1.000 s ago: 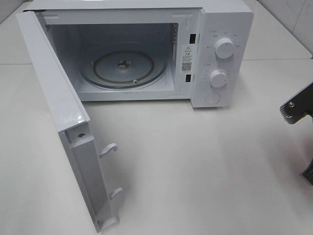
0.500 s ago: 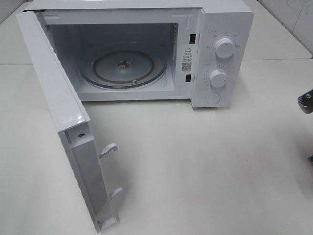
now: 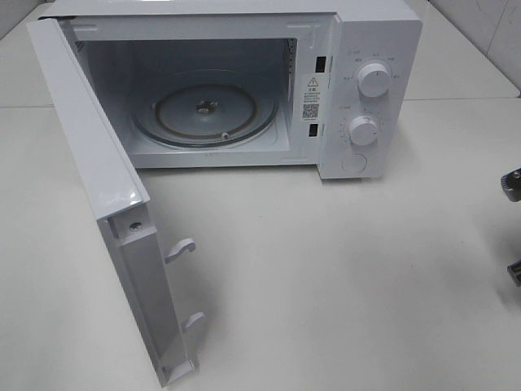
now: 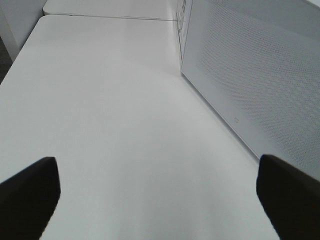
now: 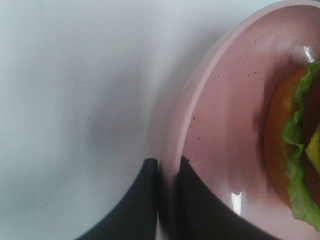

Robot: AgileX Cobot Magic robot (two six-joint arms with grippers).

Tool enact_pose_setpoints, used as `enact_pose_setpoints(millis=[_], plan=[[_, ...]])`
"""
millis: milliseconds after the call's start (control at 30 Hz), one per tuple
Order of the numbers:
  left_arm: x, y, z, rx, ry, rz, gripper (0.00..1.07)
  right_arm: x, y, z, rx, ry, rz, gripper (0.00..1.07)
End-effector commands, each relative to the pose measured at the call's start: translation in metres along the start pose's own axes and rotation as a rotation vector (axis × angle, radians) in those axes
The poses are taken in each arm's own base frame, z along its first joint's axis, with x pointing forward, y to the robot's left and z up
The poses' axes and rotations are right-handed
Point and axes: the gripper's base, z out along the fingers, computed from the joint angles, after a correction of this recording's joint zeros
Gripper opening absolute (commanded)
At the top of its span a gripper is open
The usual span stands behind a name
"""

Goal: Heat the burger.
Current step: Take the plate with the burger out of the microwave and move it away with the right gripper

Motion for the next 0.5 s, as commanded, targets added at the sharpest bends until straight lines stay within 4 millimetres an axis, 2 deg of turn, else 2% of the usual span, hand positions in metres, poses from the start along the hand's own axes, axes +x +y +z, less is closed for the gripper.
enact_pose_setpoints(millis=[33, 267, 500], plan=[[0.000, 0.000, -0.002, 0.002, -0.029, 0.003, 1.01, -0.007, -0.005, 0.005, 0.062, -0.017, -0.006, 0.05], [0.000, 0.000, -0.002, 0.002, -0.029, 0.003, 1.01, -0.010, 0.005, 0.015, 0.010, -0.008, 0.056, 0.08], [0.000, 0.000, -0.002, 0.002, -0.029, 0.003, 1.01, -0.012, 0.005, 0.015, 0.008, -0.007, 0.120, 0.18]])
